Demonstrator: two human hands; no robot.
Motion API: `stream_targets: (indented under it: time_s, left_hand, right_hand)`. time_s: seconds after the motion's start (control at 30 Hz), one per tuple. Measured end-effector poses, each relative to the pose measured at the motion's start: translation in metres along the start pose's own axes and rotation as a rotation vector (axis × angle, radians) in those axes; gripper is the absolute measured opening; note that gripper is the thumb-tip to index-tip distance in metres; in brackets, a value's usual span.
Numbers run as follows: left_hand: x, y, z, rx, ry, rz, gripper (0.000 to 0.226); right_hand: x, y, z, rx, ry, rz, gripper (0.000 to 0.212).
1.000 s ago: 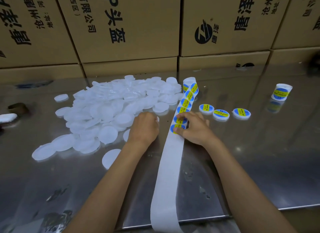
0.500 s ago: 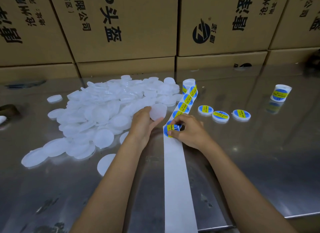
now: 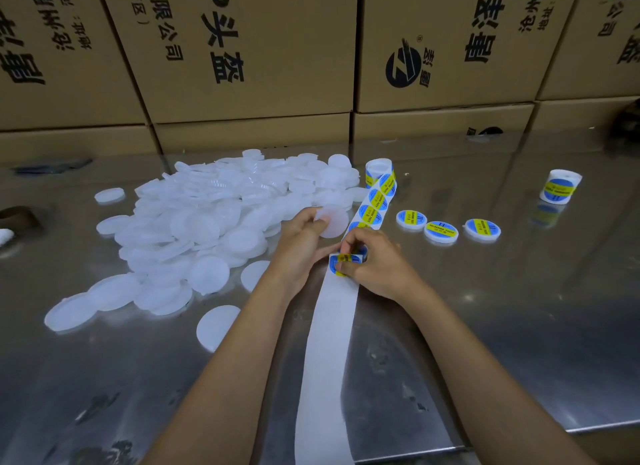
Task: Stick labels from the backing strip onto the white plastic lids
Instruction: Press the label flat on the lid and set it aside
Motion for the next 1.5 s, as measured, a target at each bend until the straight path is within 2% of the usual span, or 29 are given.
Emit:
stream_targets:
  time_s: [0.17, 0.4, 0.47, 0.57, 0.67, 0.8, 1.1, 1.5]
  left_hand:
    - [-0.007, 0.0, -0.001, -0.038, -0.079, -0.021, 0.023]
    - [-0.01, 0.001, -0.002, -0.076, -0.128, -0.078, 0.023]
    - [-0.014, 0.001, -0.004, -0.084, -0.166, -0.096, 0.029]
    - [-0.015, 0.005, -0.008, -0.11, -0.203, -0.154, 0.033]
    - [-0.012, 0.013, -0.016, -0.186, -0.23, -0.22, 0.03]
    - [-0.012, 0.016, -0.019, -0.206, -0.235, -0.241, 0.033]
    - [-0.008, 0.023, -0.026, -0.25, -0.226, -0.299, 0.025]
    - [-0.009, 0.024, -0.026, -0.261, -0.205, -0.286, 0.027]
  right_hand:
    - [0.0, -0.004, 0.003, 0.032, 0.041, 0.114, 0.021]
    - [0.014, -0.019, 0.008, 0.129, 0.351, 0.74, 0.017]
    - [0.018, -0.022, 0.009, 0.166, 0.39, 0.841, 0.019]
    - [0.02, -0.024, 0.01, 0.19, 0.383, 0.785, 0.022]
    - [0.013, -0.026, 0.009, 0.209, 0.315, 0.67, 0.022]
    - [0.004, -0.032, 0.009, 0.265, 0.228, 0.579, 0.024]
    - [0.004, -0.029, 0.008, 0.275, 0.192, 0.526, 0.029]
    - [0.005, -0.028, 0.01, 0.294, 0.159, 0.487, 0.03]
Point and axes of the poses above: each hand's wrist, its own z-axis towards the middle knuckle, its own y-axis out of the palm, x = y × z, the point moved 10 cm from there along z, towards the middle knuckle, and after that the axes turned 13 degrees about x, right-handed, at the moved point
